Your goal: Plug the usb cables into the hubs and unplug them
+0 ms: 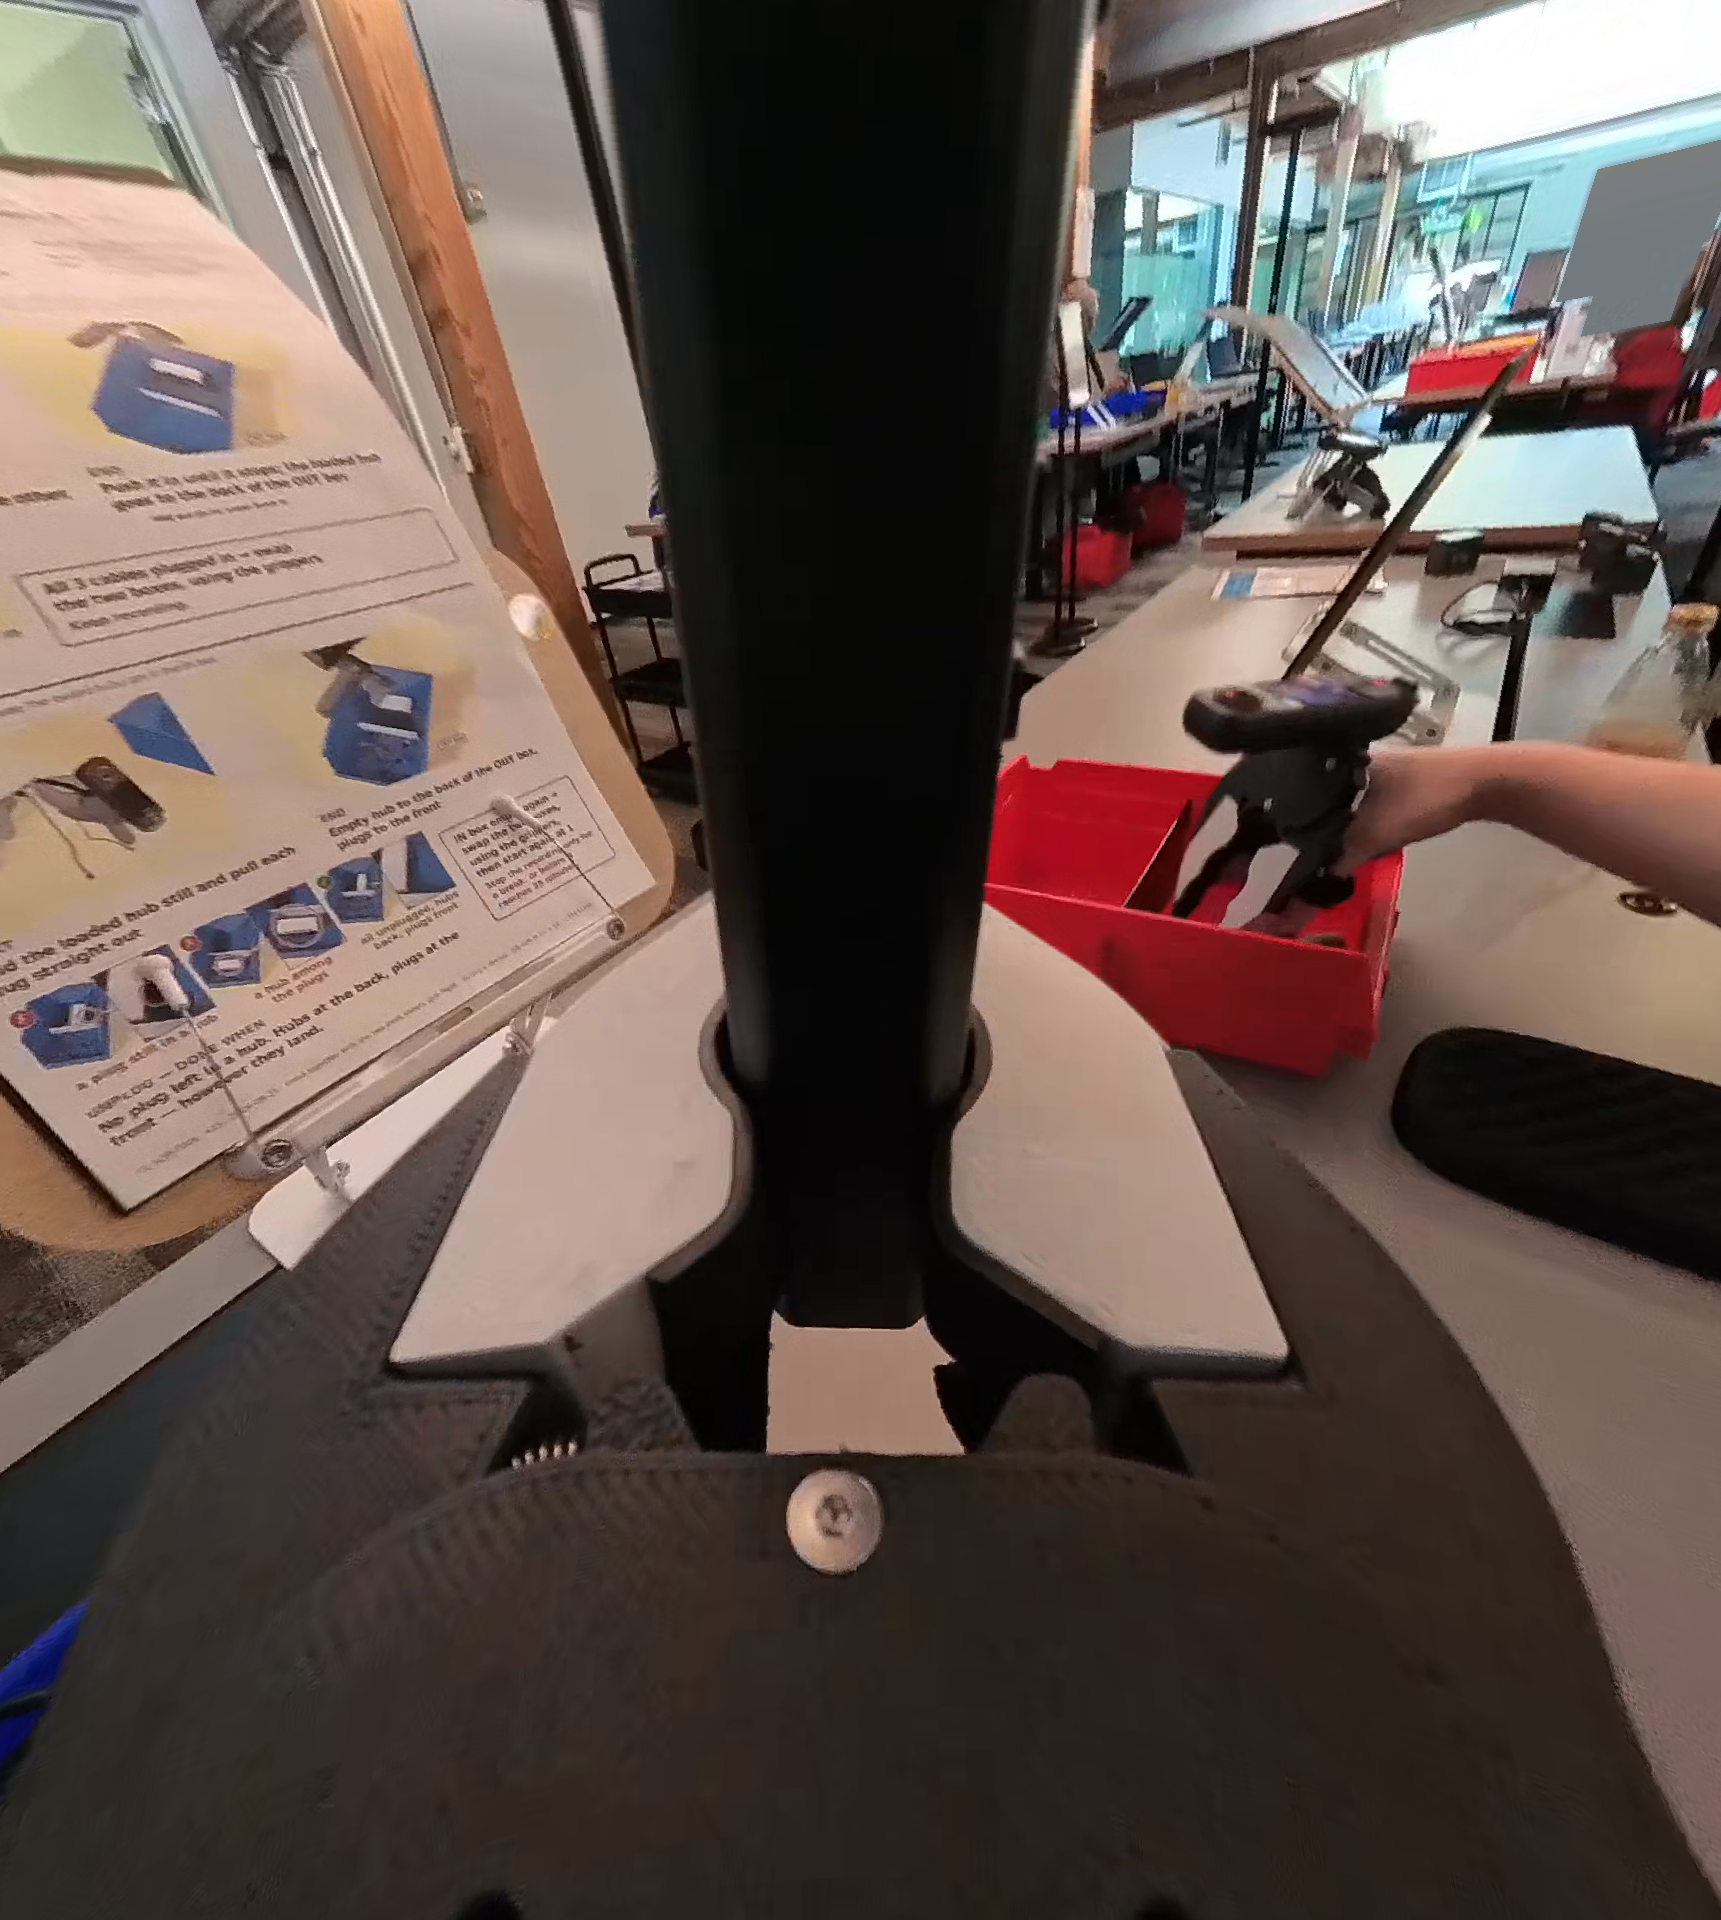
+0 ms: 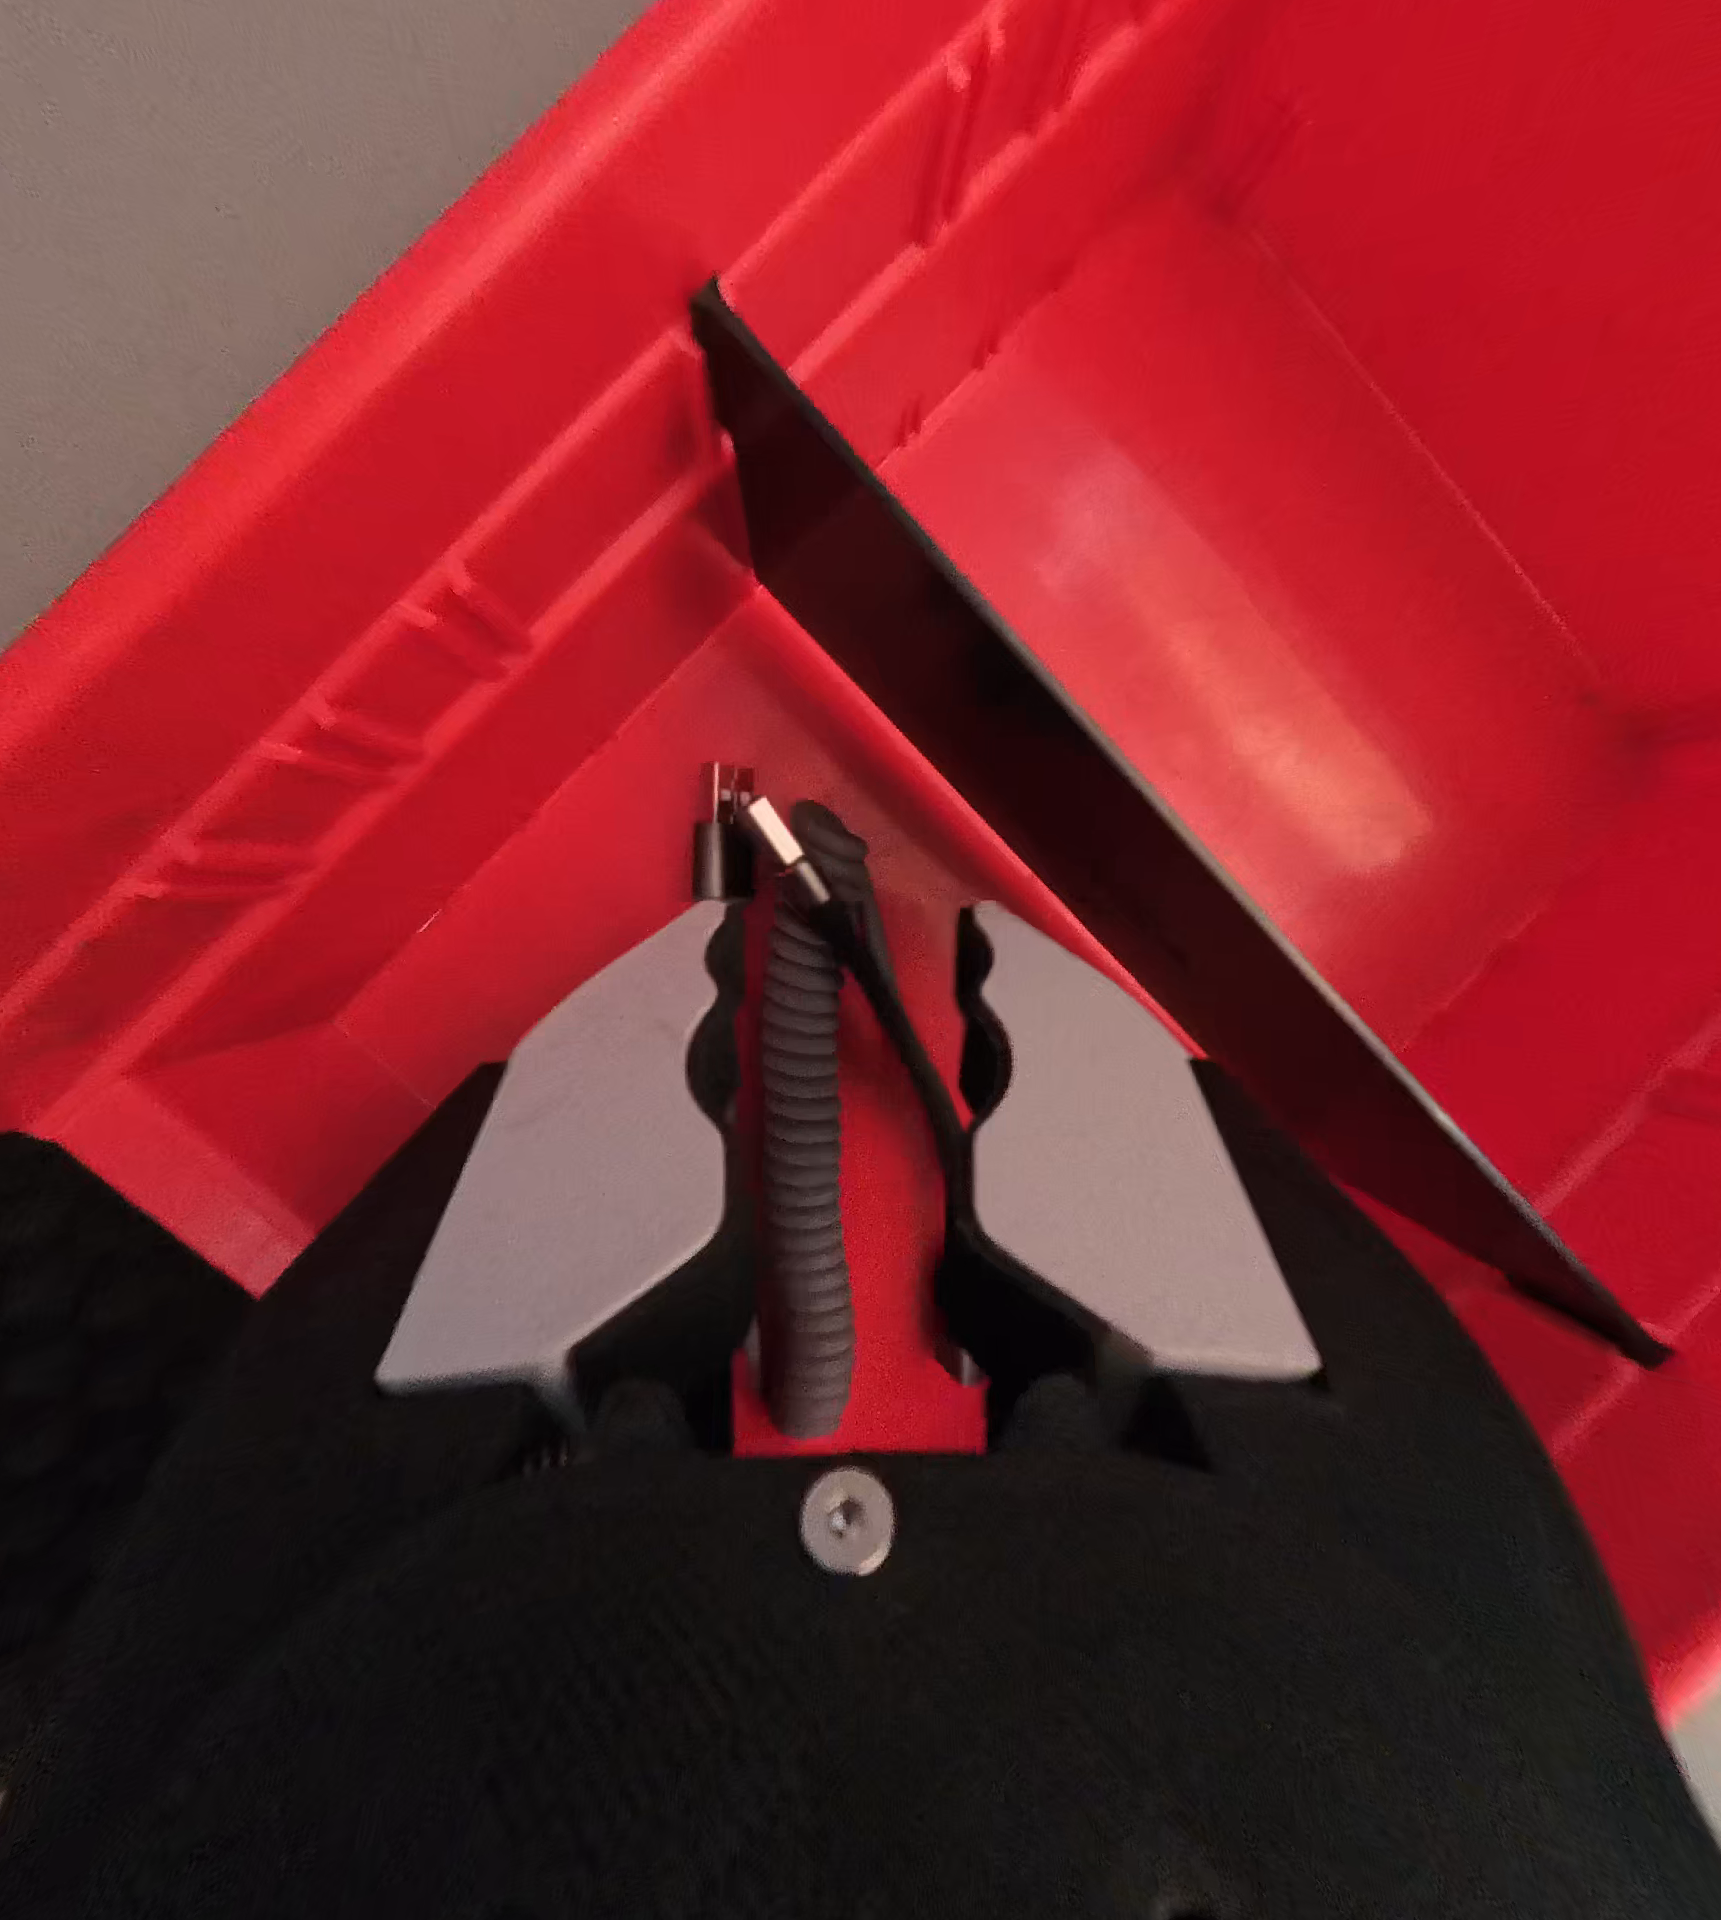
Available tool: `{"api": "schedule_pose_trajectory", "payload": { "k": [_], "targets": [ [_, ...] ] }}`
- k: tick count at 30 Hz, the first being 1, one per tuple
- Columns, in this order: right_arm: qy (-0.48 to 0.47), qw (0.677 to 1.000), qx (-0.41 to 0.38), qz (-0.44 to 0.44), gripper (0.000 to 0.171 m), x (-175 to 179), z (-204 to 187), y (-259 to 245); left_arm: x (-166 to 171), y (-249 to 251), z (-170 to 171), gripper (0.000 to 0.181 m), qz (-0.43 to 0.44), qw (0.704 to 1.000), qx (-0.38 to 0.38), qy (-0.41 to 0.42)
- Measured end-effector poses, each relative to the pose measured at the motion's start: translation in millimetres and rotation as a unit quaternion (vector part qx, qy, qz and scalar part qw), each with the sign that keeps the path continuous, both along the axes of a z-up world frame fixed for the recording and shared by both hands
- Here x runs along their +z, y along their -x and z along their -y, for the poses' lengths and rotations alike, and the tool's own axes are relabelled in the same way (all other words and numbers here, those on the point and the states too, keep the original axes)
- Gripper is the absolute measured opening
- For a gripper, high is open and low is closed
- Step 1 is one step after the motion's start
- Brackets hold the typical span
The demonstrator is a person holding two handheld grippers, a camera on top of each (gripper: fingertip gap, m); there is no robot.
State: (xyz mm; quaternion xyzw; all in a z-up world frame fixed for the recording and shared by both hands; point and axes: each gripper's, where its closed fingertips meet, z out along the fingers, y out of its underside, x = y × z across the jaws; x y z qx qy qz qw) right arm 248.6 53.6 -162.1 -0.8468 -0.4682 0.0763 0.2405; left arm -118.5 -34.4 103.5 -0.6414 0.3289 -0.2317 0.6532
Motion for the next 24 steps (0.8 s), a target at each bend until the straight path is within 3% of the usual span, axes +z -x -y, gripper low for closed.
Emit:
{"api": "schedule_pose_trajectory", "payload": {
  "k": [1,4,7,8,11,13,14,17,18,20,23,24],
  "targets": [
    [-0.007,1.0,-0.009,0.002,0.049,7.1,-0.4,-3.6,-2.9,-6.3,0.2,0.031,-0.003,1.0,-0.008,0.002],
    [-0.073,0.997,-0.037,-0.01,0.051,55.4,4.4,-6.7,-11.2,-32.6,7.0,0.031,0.006,0.998,-0.059,0.024],
    [-0.226,0.964,-0.011,-0.136,0.05,145.6,22.3,46.9,-23.2,-65.5,17.9,0.035,0.008,0.991,-0.122,0.05],
    [-0.26,0.938,0.031,-0.227,0.05,180.6,40.9,82.4,-28.1,-77.5,23.7,0.031,0.011,0.987,-0.15,0.062],
    [-0.298,0.807,0.146,-0.488,0.048,267.3,107.7,165.6,-42.0,-107.1,41.1,0.031,0.025,0.968,-0.225,0.112],
    [-0.251,0.789,0.166,-0.535,0.052,281.4,122.0,204.4,-50.9,-118.3,46.8,0.031,0.021,0.96,-0.246,0.131],
    [-0.216,0.791,0.186,-0.542,0.061,281.7,128.2,224.0,-54.8,-122.1,48.4,0.031,0.017,0.959,-0.25,0.136],
    [-0.12,0.799,0.213,-0.549,0.065,276.3,133.8,265.9,-61.0,-128.8,52.7,0.031,0.007,0.955,-0.259,0.144],
    [-0.097,0.798,0.216,-0.555,0.063,274.9,133.8,274.1,-62.6,-130.4,54.5,0.031,0.003,0.953,-0.264,0.146],
    [-0.061,0.794,0.243,-0.553,0.031,269.4,137.9,281.8,-65.5,-134.0,59.1,0.031,0.0,0.948,-0.28,0.153],
    [-0.057,0.785,0.24,-0.569,0.028,270.6,135.3,277.5,-61.3,-134.2,63.0,0.032,0.032,0.931,-0.313,0.183],
    [-0.069,0.781,0.235,-0.574,0.028,275.1,133.2,271.7,-56.9,-130.0,60.6,0.043,0.042,0.932,-0.311,0.182]
  ]
}}
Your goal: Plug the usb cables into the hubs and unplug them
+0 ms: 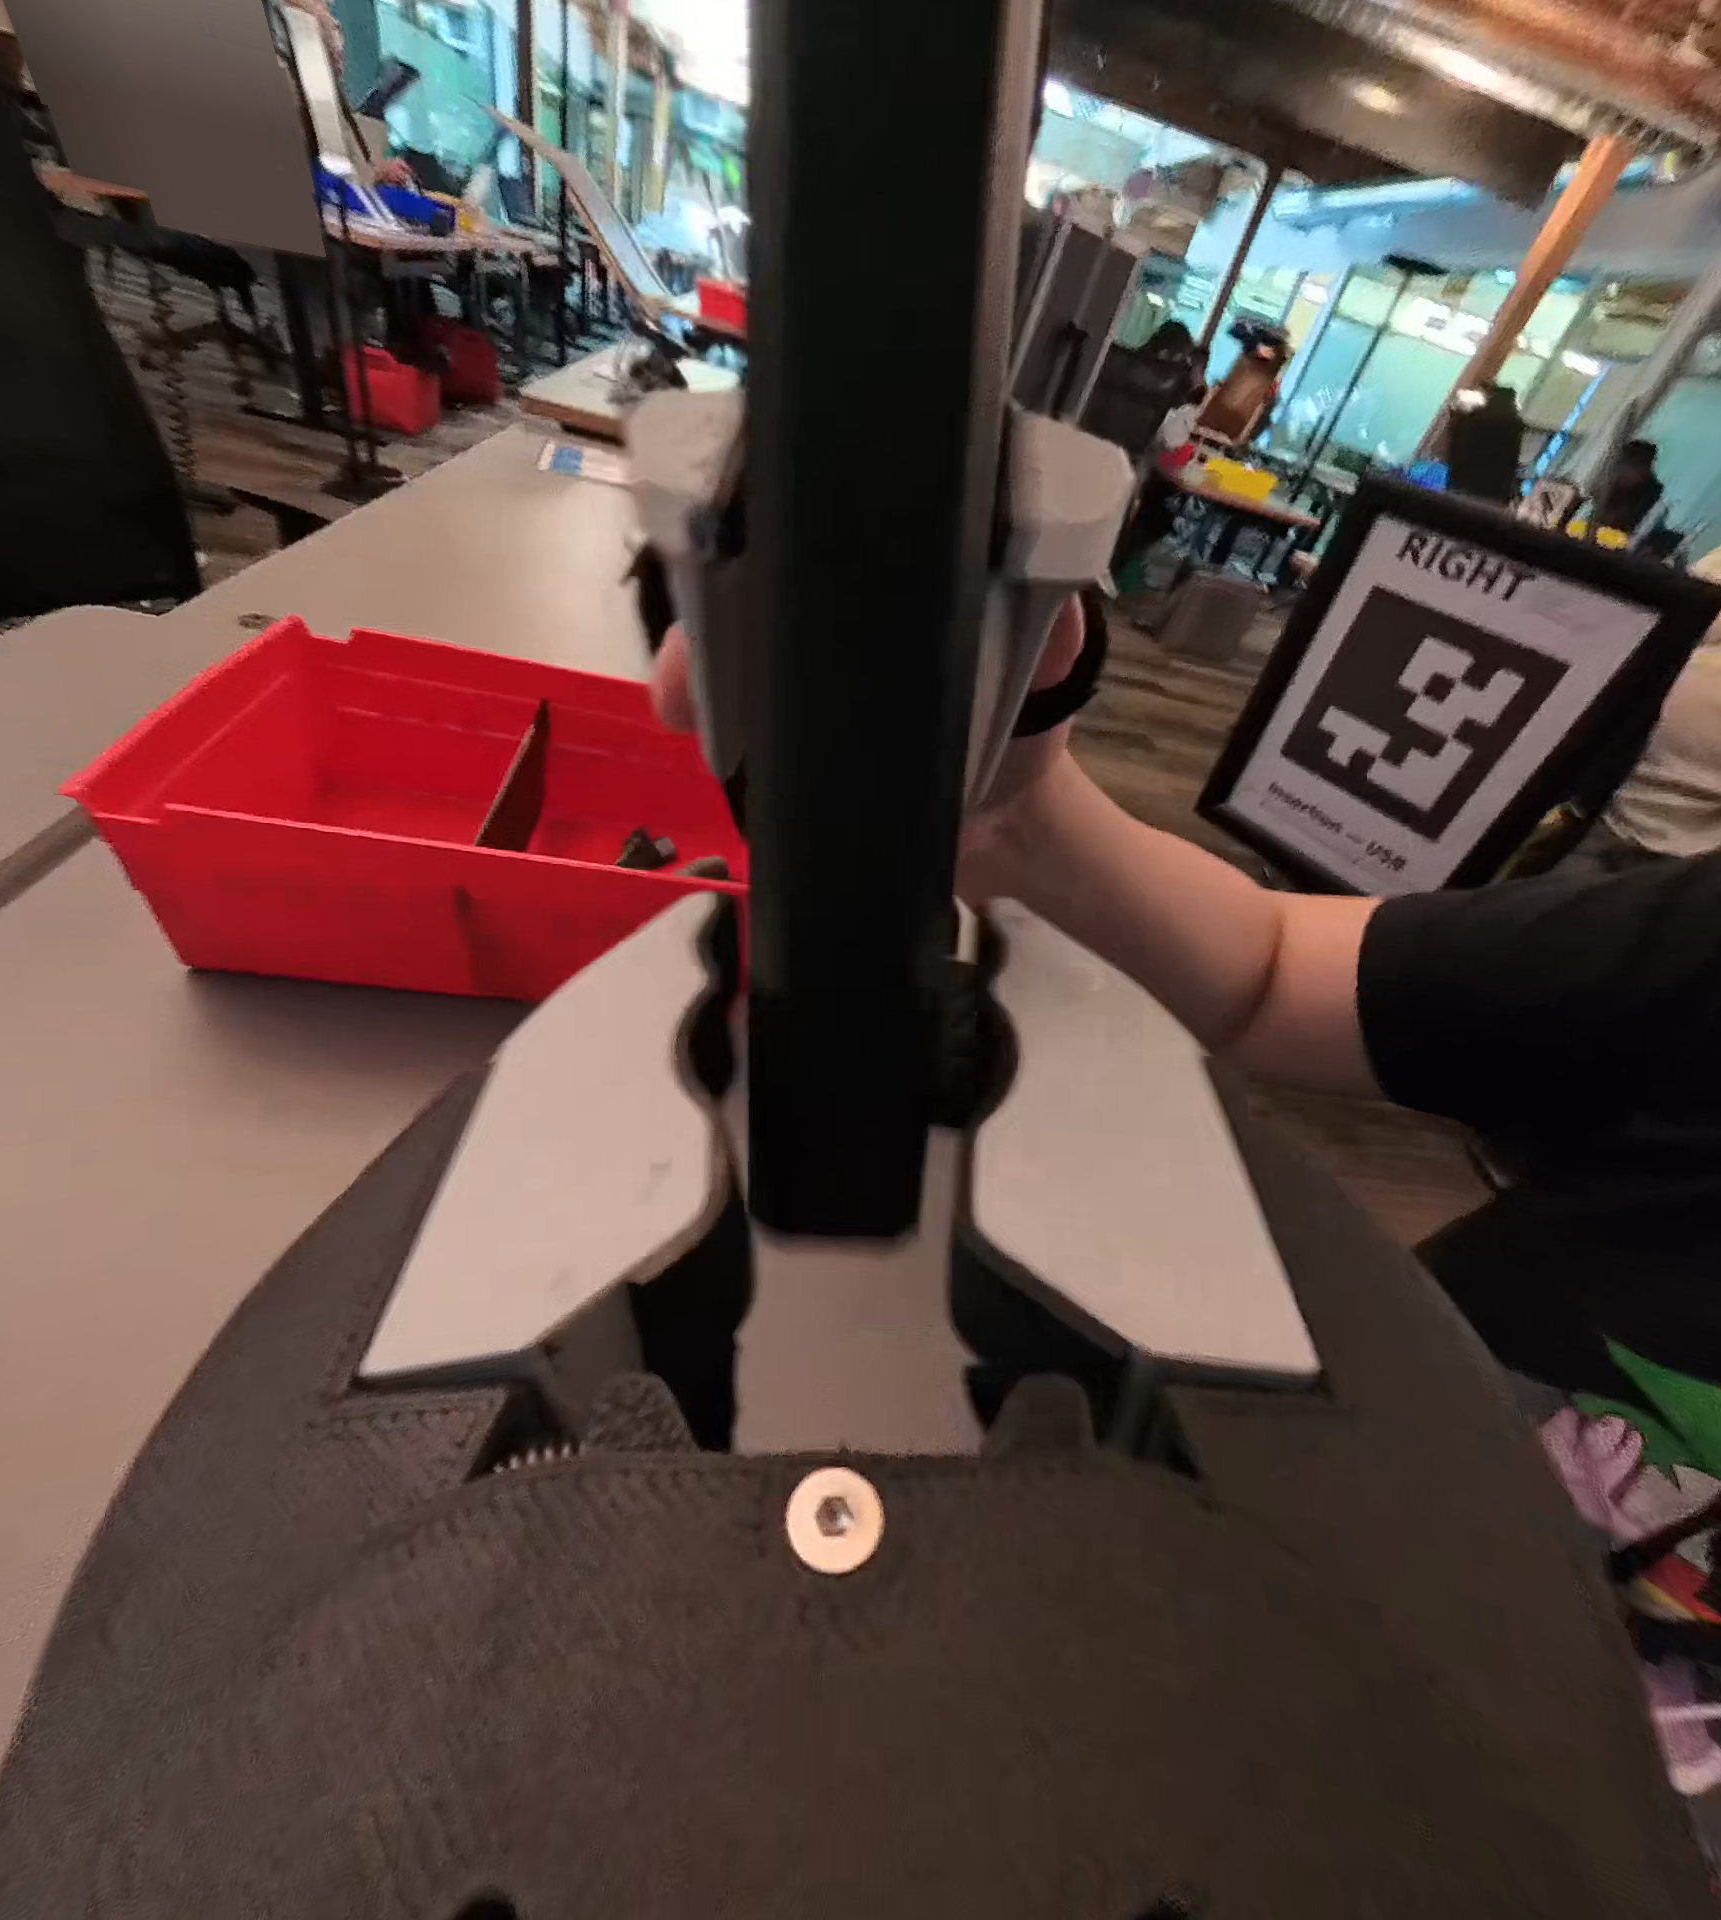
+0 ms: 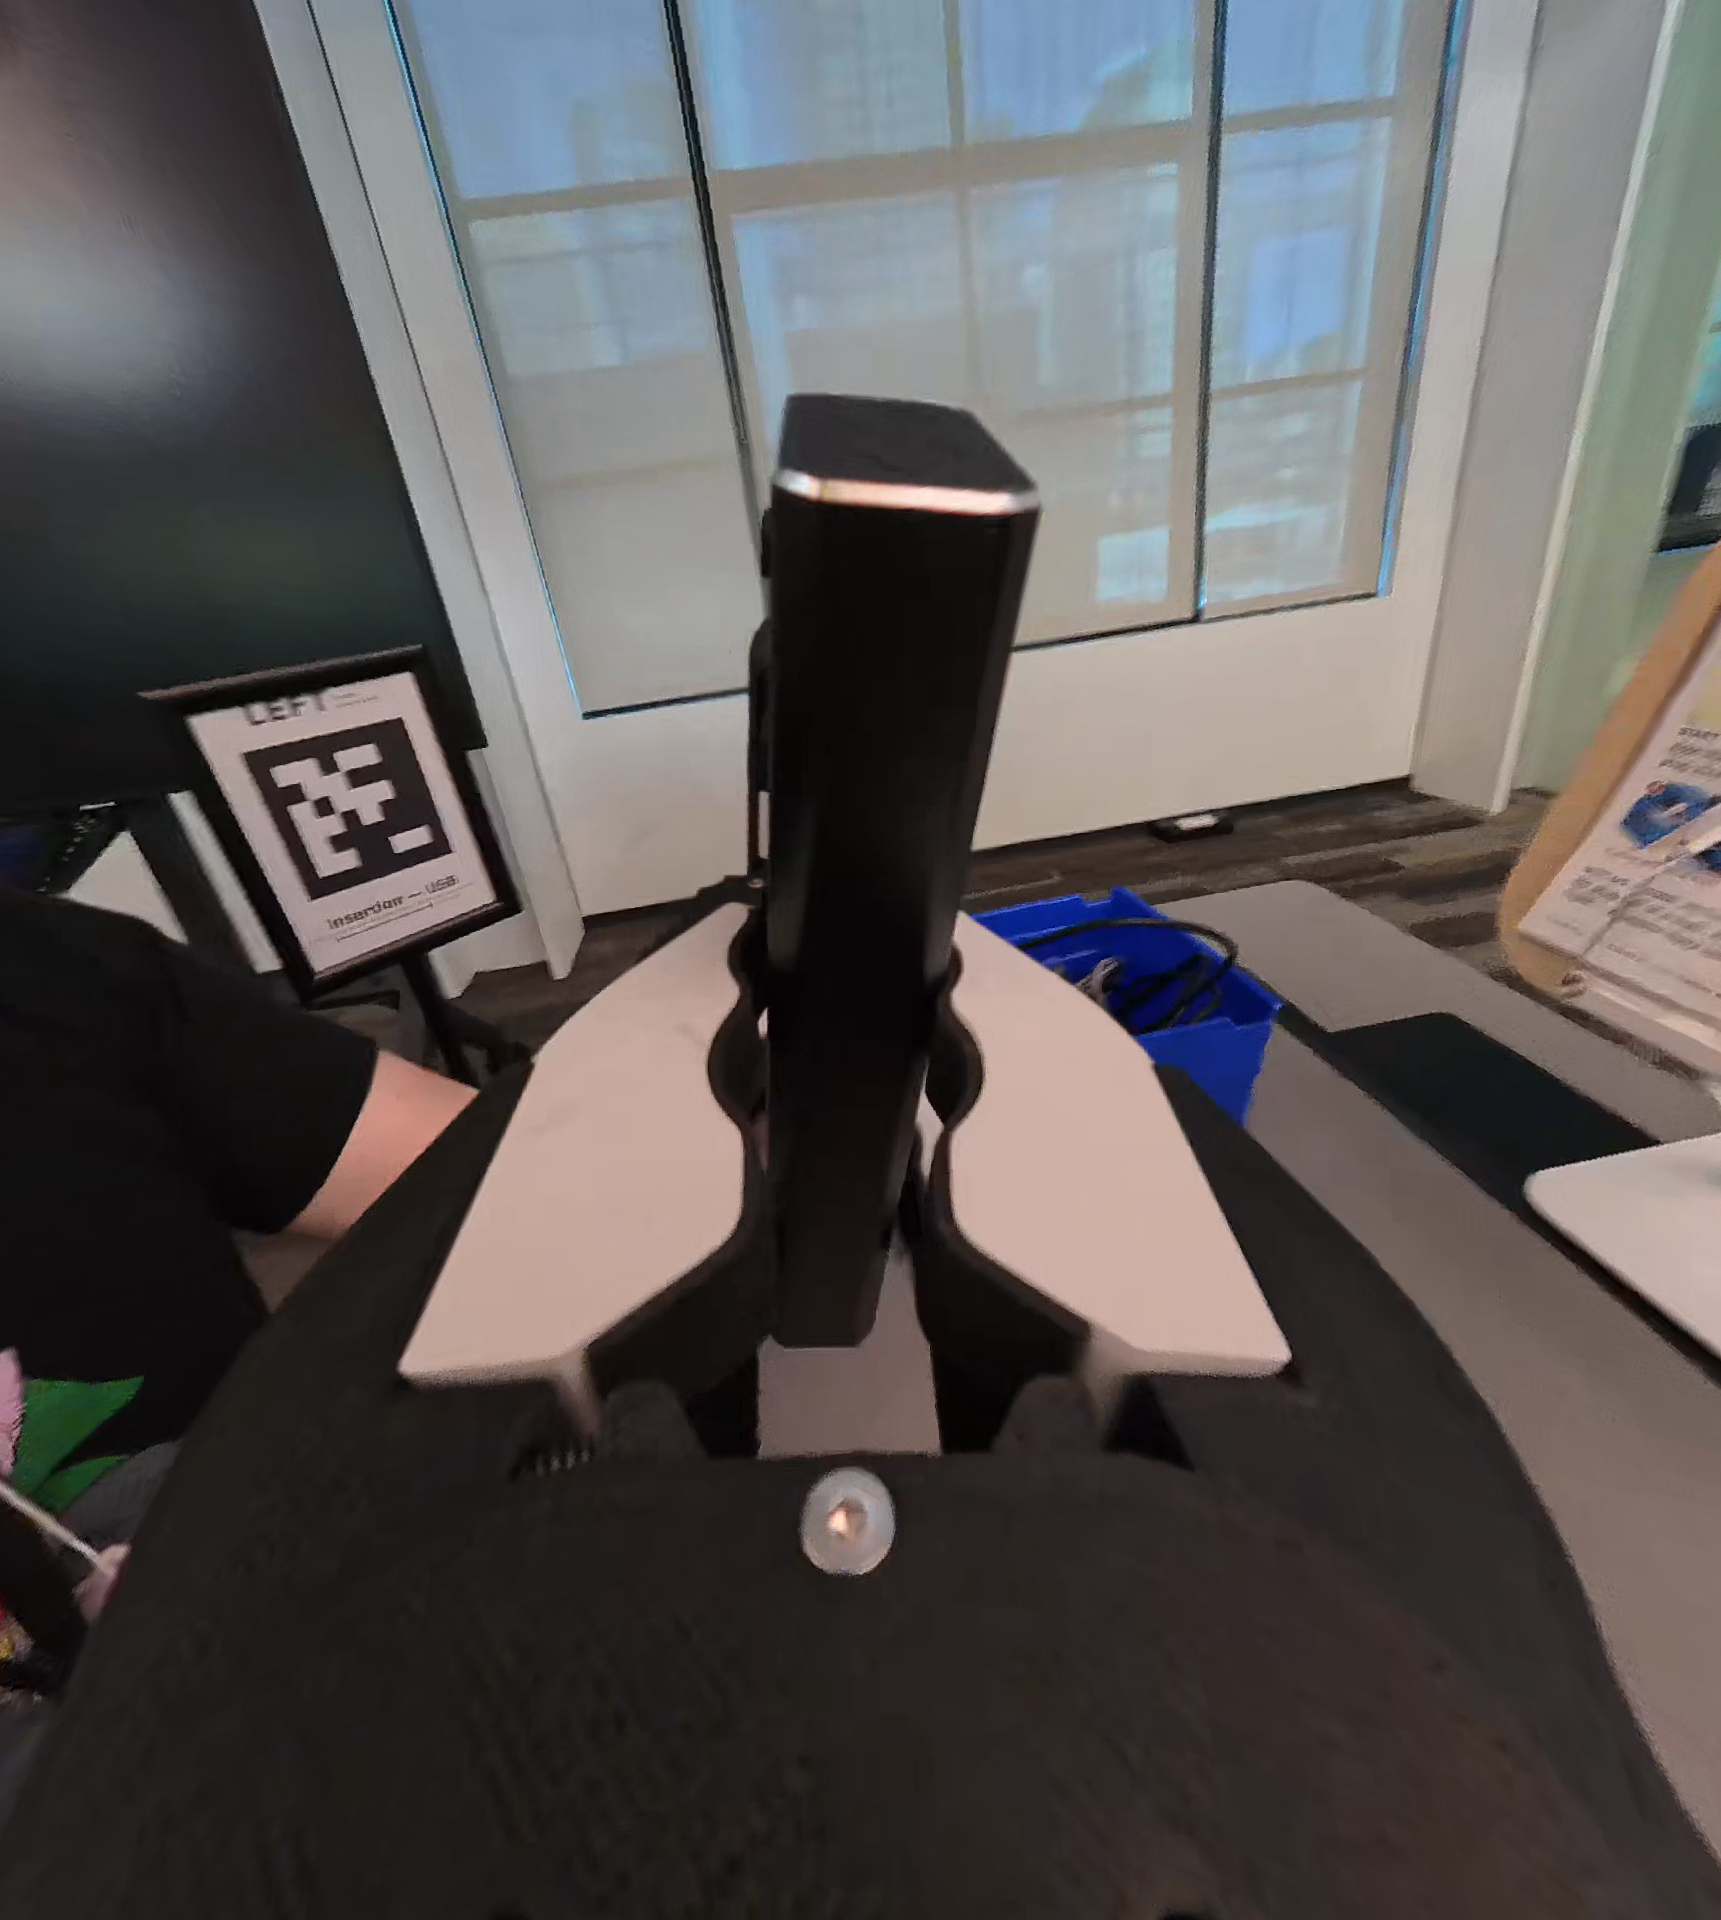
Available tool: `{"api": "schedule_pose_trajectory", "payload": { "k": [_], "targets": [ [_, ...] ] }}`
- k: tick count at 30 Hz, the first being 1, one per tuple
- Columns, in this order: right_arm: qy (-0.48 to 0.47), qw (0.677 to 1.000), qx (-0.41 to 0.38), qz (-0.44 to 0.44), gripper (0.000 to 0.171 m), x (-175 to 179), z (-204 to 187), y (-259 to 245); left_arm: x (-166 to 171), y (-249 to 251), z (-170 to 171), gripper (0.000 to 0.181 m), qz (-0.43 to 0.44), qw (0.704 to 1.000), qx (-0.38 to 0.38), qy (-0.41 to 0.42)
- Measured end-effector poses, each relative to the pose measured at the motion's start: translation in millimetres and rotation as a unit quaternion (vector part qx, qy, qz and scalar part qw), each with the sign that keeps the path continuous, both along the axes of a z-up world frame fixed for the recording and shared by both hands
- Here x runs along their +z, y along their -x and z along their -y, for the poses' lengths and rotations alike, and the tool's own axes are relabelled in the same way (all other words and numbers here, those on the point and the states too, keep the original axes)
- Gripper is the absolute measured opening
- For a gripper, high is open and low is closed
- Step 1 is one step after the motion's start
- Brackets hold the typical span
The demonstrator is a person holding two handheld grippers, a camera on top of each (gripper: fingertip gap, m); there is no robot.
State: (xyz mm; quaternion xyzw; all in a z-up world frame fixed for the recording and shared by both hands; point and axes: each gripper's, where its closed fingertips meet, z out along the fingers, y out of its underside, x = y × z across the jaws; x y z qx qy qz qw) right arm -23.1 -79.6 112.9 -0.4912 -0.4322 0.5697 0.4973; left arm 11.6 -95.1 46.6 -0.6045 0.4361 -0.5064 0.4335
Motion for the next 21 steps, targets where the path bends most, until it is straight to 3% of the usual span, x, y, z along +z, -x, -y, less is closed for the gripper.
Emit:
{"api": "schedule_pose_trajectory", "payload": {
  "k": [1,4,5,7,9,13,21],
  "targets": [
    [-0.011,1.0,-0.021,-0.003,0.028,6.3,-5.3,-9.1,5.0,7.1,-6.2,0.06,0.006,1.0,0.019,-0.002],
    [-0.072,0.99,-0.111,0.042,0.028,29.6,-40.2,-55.0,14.3,39.1,-26.1,0.061,-0.016,0.994,0.091,-0.055],
    [-0.119,0.974,-0.169,0.094,0.028,32.6,-64.3,-76.6,14.8,50.5,-32.6,0.06,-0.036,0.99,0.118,-0.075],
    [-0.222,0.911,-0.263,0.227,0.028,26.5,-116.8,-124.7,17.1,68.3,-39.1,0.059,-0.064,0.981,0.151,-0.102],
    [-0.218,0.86,-0.285,0.362,0.029,-1.6,-160.1,-169.8,23.2,78.5,-40.3,0.058,-0.063,0.979,0.163,-0.108],
    [-0.142,0.793,-0.264,0.531,0.029,-82.9,-208.5,-230.6,30.5,86.6,-38.9,0.055,-0.049,0.98,0.162,-0.101],
    [-0.002,0.702,-0.201,0.684,0.029,-218.6,-244.3,-269.1,31.1,93.7,-43.7,0.053,-0.054,0.977,0.177,-0.102]
  ]
}}
